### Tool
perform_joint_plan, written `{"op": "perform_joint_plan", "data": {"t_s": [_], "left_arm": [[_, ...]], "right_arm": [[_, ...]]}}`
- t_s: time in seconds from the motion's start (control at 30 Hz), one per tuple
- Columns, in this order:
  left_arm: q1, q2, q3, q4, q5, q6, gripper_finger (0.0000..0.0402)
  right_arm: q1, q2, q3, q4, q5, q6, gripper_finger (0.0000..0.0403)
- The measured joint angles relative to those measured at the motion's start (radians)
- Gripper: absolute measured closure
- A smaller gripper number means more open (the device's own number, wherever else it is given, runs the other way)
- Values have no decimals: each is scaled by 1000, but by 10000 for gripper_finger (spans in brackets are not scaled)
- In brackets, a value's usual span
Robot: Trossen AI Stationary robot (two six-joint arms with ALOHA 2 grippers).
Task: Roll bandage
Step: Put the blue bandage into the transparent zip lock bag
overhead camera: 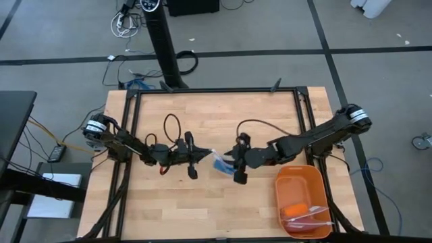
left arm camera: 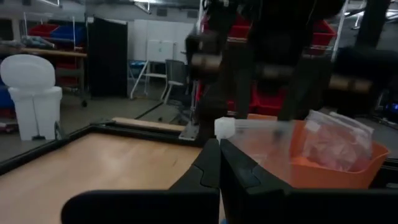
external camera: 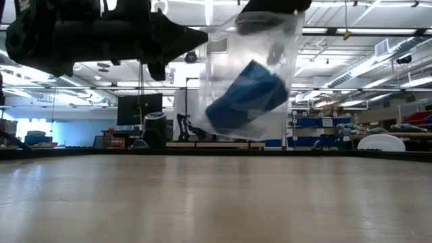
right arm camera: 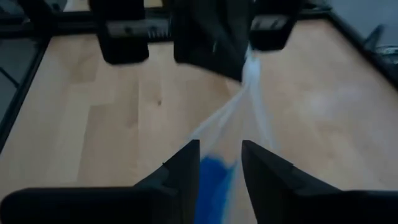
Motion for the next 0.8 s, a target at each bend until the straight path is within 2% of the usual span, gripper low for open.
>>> {"op": "perform_joint_plan", "data": {"t_s": [0.17,0.4,0.6,0.8], "left_arm": [[8,0,6,-45,12,-12,401],[7,0,38,-141,8,-21,401],[5,0,44,-164,6,-16,401],[5,0,47,-176,6,-12,401]], "right_arm": [[1,-51,0,-2,24,-8,279],[-20,-26,0,62,18,-39,278],[-66,-13,0,63,-56,-33,277],[-85,-12,0,63,-87,-34,275]]}}
